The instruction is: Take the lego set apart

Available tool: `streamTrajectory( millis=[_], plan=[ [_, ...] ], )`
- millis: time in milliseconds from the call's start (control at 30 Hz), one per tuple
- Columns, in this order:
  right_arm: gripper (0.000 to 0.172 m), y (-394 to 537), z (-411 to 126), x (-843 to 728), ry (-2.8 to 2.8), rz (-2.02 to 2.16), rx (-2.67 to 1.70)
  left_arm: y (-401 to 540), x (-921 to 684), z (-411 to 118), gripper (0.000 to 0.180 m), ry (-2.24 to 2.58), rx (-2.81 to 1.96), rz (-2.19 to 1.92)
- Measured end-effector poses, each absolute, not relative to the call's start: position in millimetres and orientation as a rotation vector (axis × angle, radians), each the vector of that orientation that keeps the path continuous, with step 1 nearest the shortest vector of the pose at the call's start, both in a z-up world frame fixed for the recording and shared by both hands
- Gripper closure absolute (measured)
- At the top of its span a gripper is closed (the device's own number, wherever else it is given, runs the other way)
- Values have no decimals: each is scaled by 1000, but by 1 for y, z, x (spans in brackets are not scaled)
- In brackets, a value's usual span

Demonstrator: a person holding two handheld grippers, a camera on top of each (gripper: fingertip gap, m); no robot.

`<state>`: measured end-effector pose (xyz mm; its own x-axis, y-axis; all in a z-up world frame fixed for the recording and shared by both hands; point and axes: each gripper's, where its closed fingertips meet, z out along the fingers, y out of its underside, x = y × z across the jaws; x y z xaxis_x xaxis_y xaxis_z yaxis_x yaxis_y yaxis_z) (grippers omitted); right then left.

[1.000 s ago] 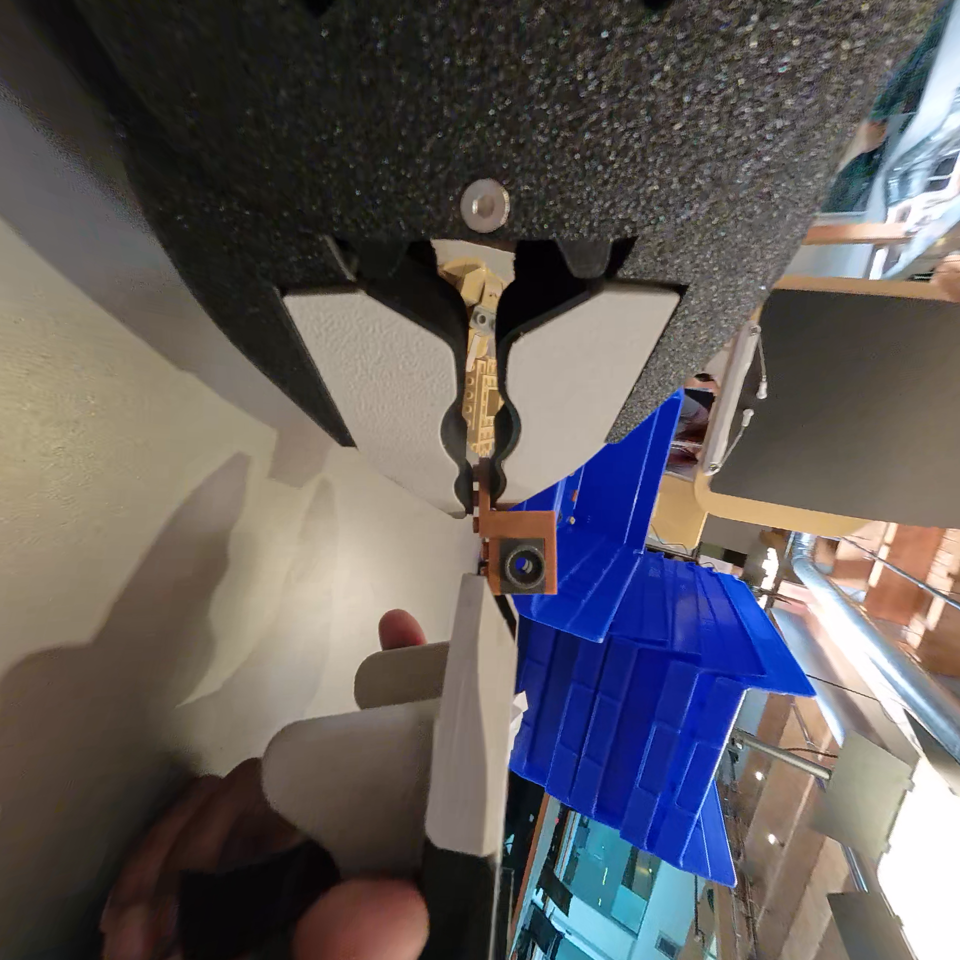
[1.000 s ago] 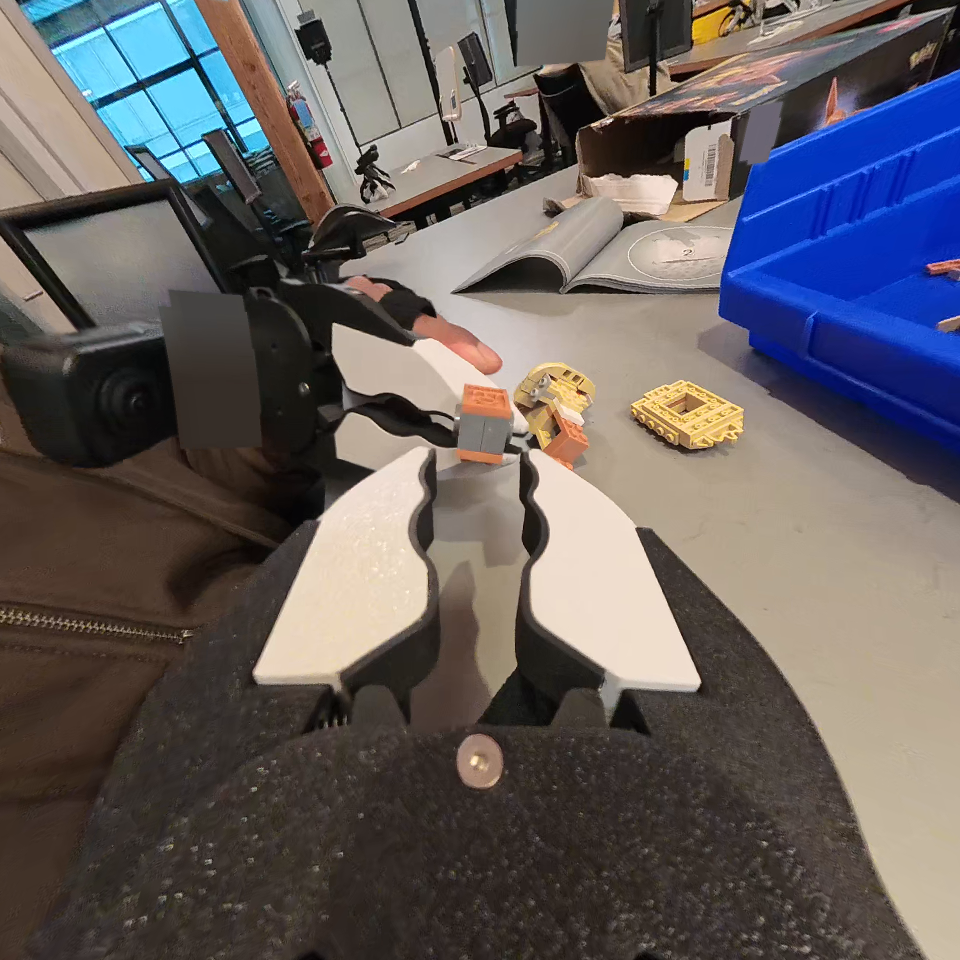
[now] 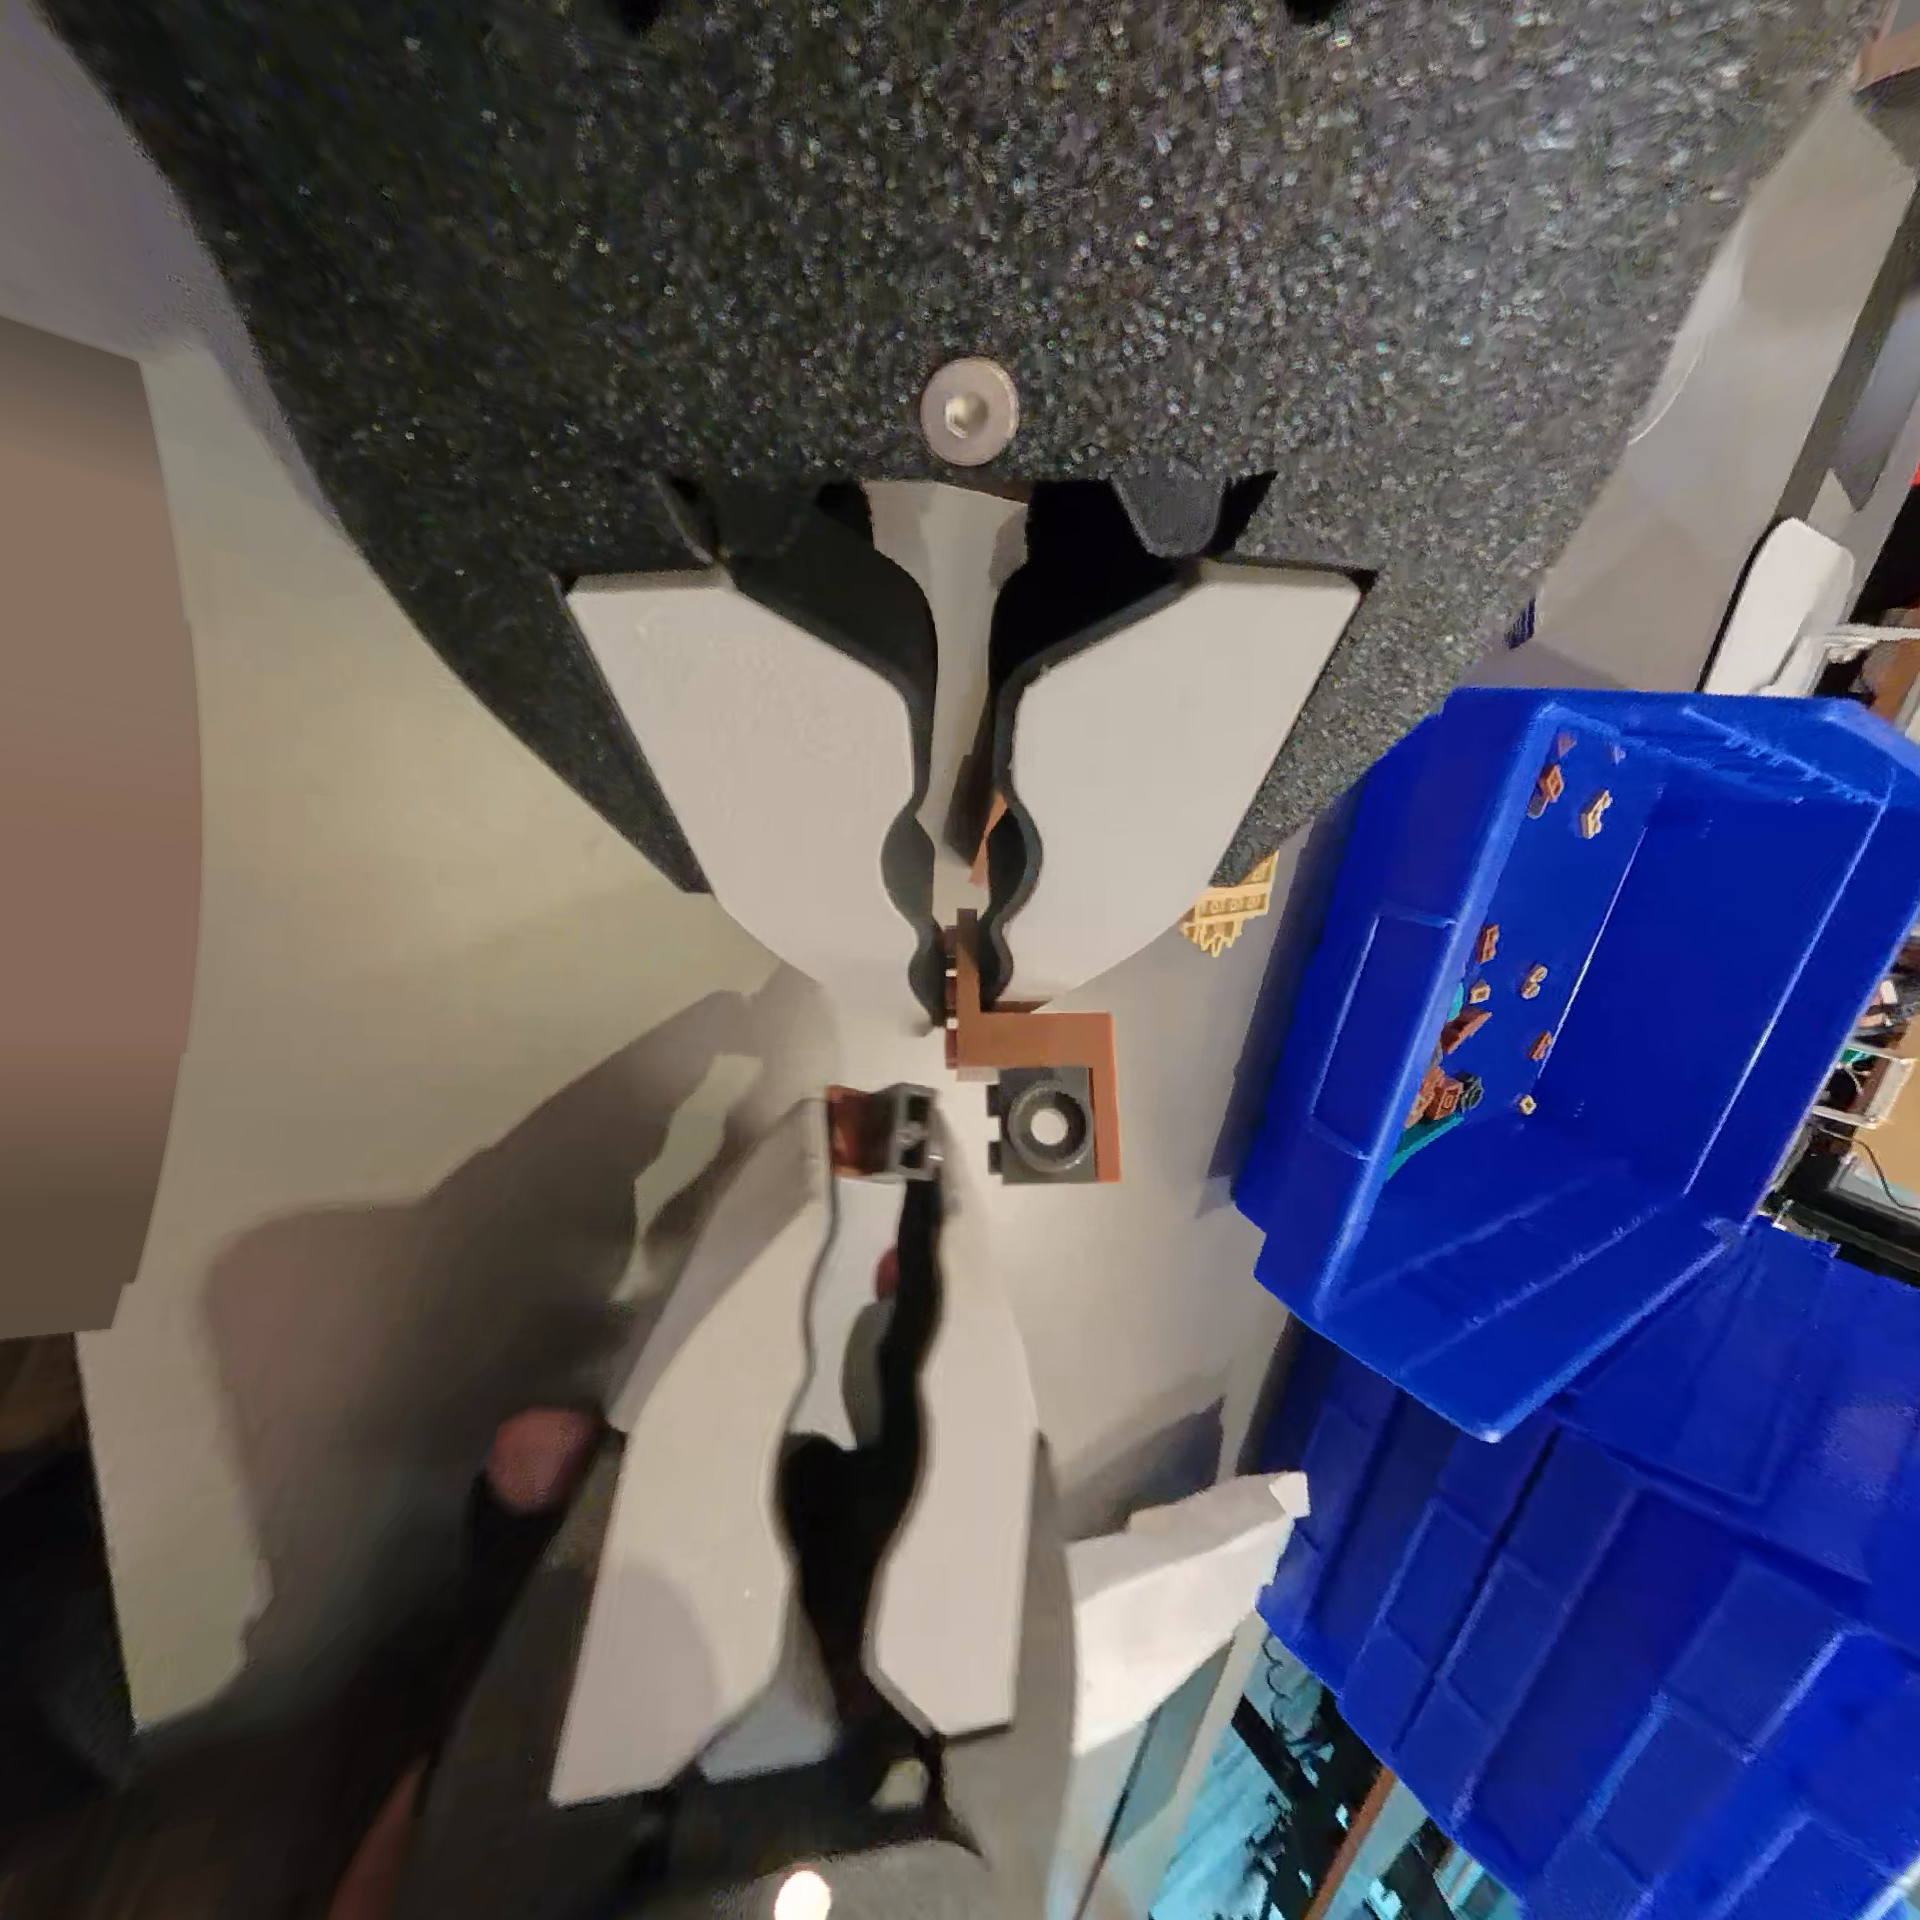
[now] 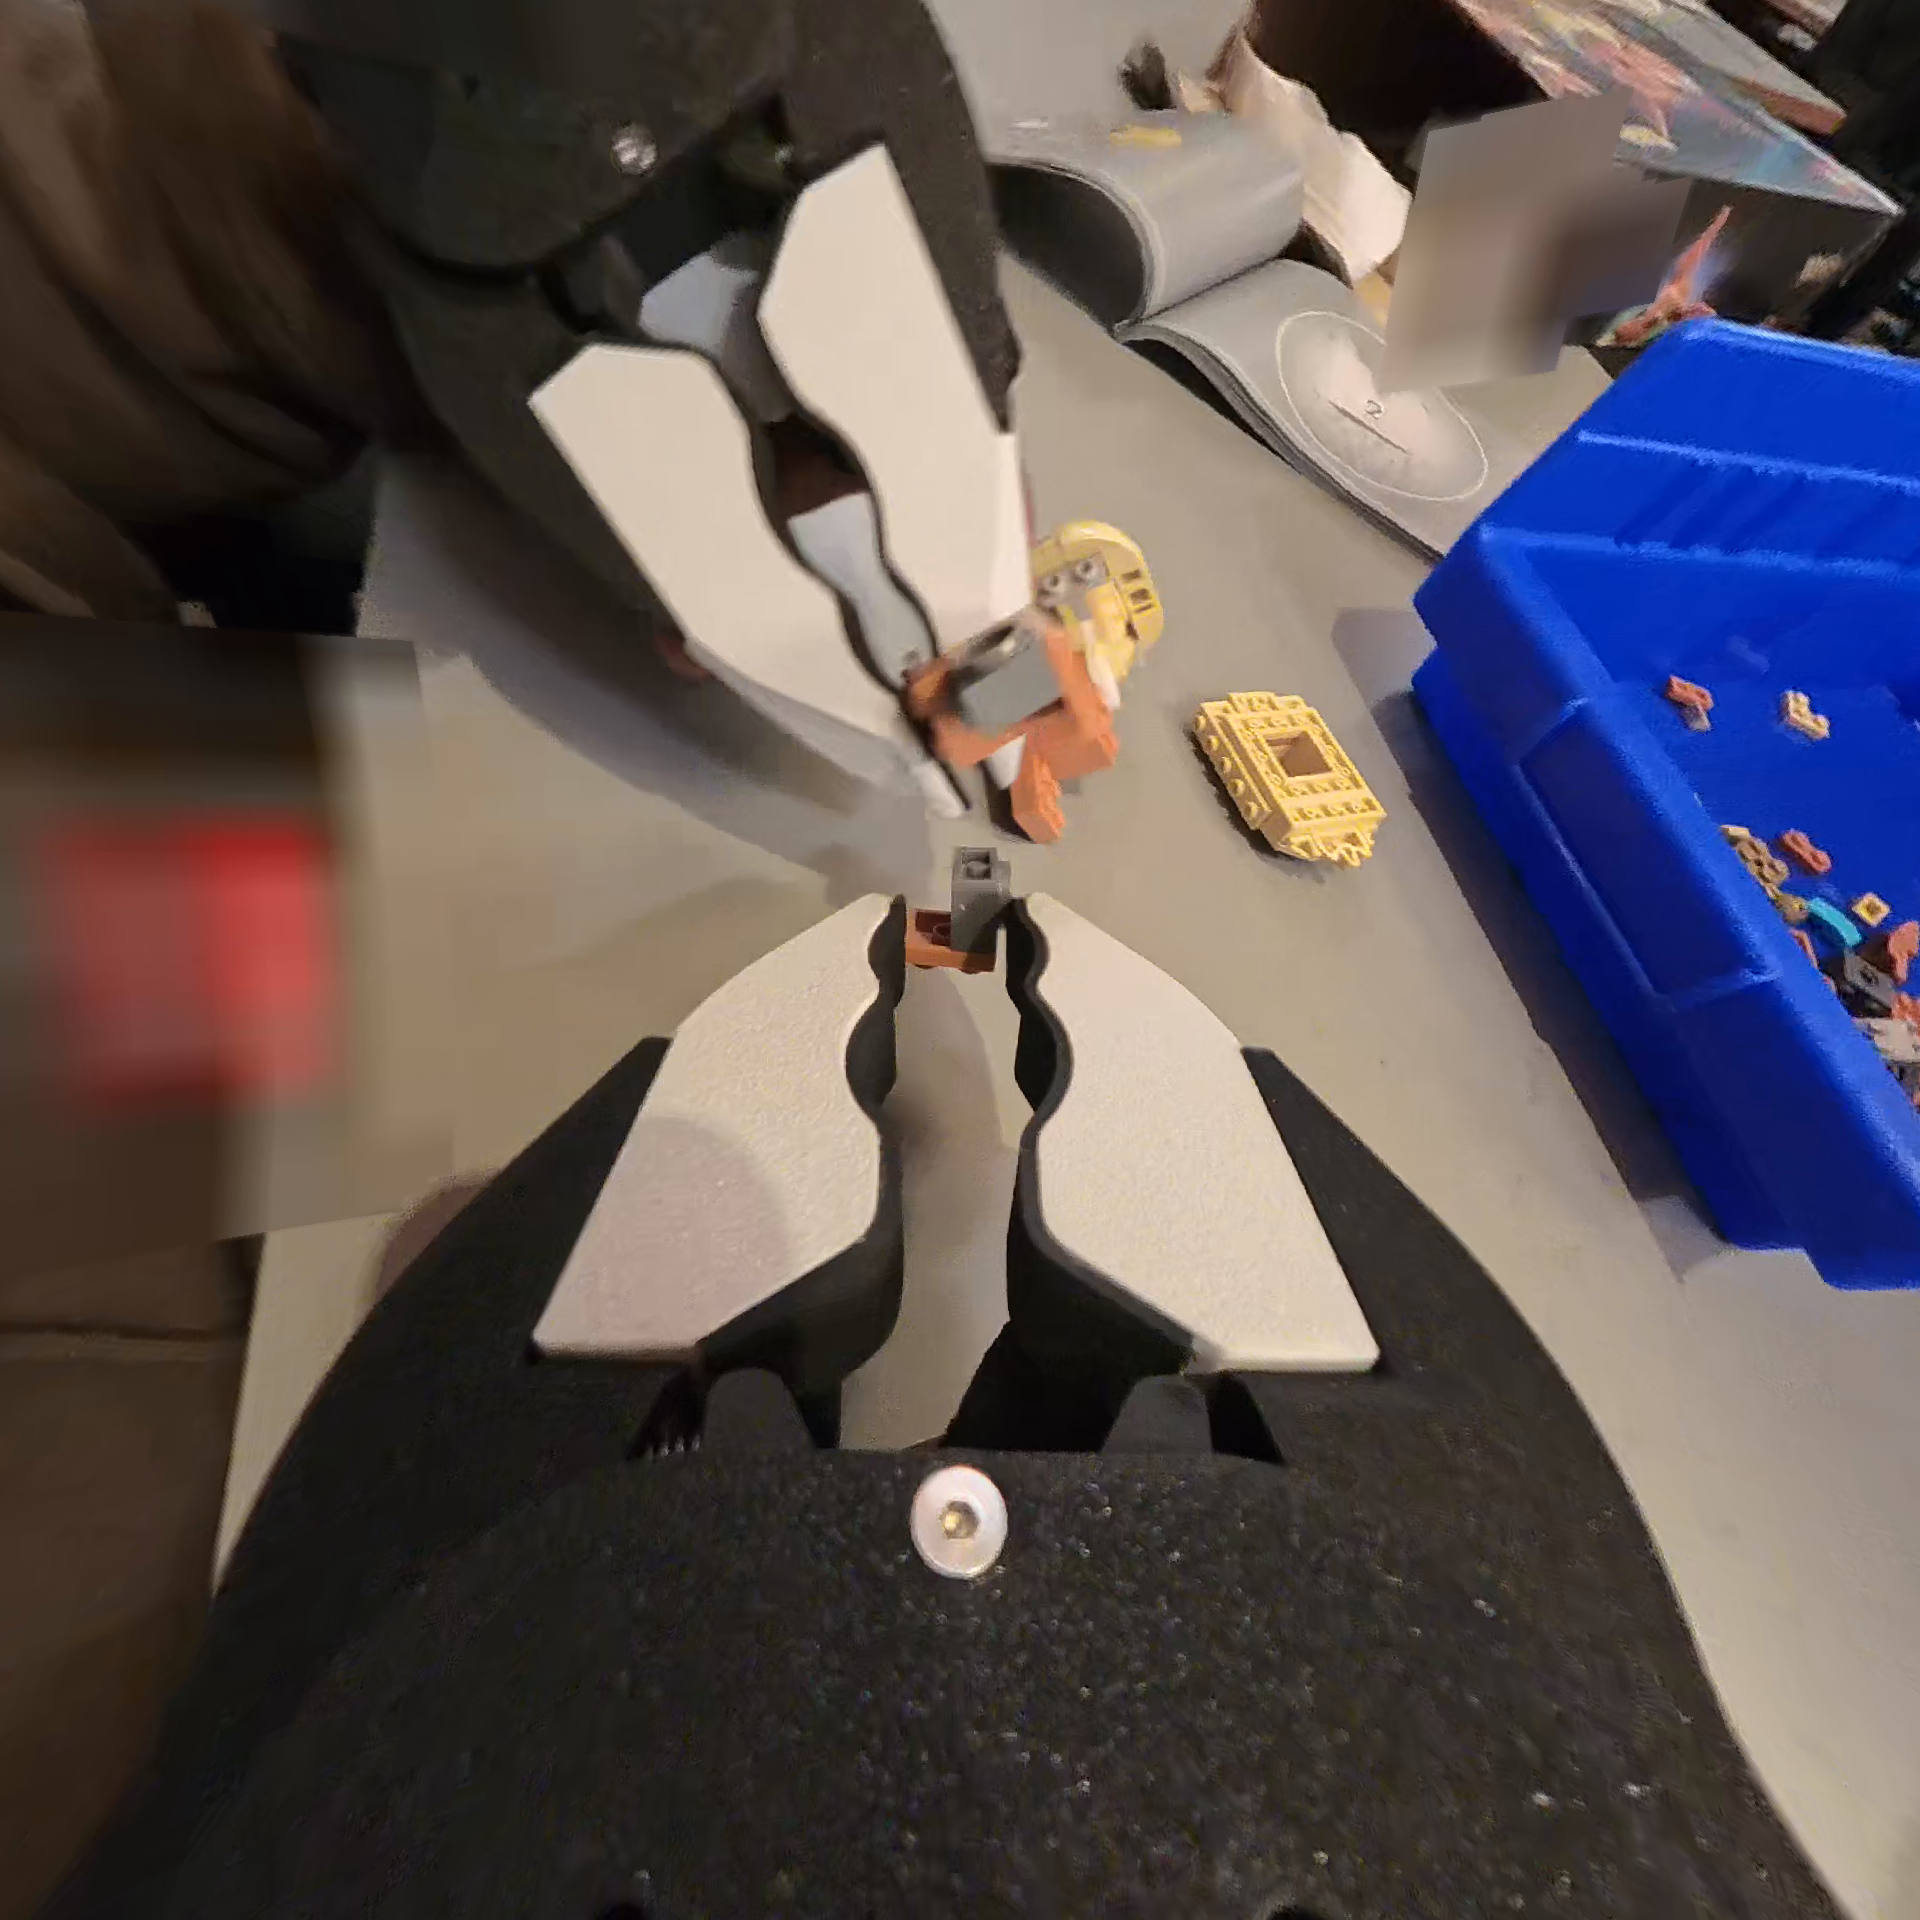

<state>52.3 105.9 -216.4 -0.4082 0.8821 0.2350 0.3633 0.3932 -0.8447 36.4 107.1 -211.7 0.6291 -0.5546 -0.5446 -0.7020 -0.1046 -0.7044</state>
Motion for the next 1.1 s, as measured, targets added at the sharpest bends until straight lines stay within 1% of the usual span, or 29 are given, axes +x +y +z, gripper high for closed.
streamTrajectory(
  millis=[267, 433, 567, 600, 667, 733, 967, 1100],
  plan=[
    [153, 122, -204, 49, -1819, 965, -1124, 109, 34, -219, 176, 1000, -1828, 172],
    [153, 127, -203, 49, -1783, 882, -1090, 107, 35, -240, 176, 1102, -1887, 249],
    [153, 130, -202, 48, -1755, 788, -1036, 109, 35, -243, 175, 1103, -1912, 271],
    [153, 131, -201, 47, -1748, 764, -1019, 110, 33, -241, 171, 1075, -1922, 249],
    [153, 132, -199, 47, -1732, 714, -982, 110, 31, -237, 158, 1001, -1947, 170],
    [153, 134, -197, 46, -1711, 655, -942, 109, 30, -232, 153, 927, -1967, 65],
    [153, 132, -190, 42, -1656, 382, -737, 116, 43, -187, 153, 603, -1884, -305],
    [153, 128, -195, 37, -1670, 226, -640, 127, 42, -191, 152, 531, -1923, -321]
  ],
)
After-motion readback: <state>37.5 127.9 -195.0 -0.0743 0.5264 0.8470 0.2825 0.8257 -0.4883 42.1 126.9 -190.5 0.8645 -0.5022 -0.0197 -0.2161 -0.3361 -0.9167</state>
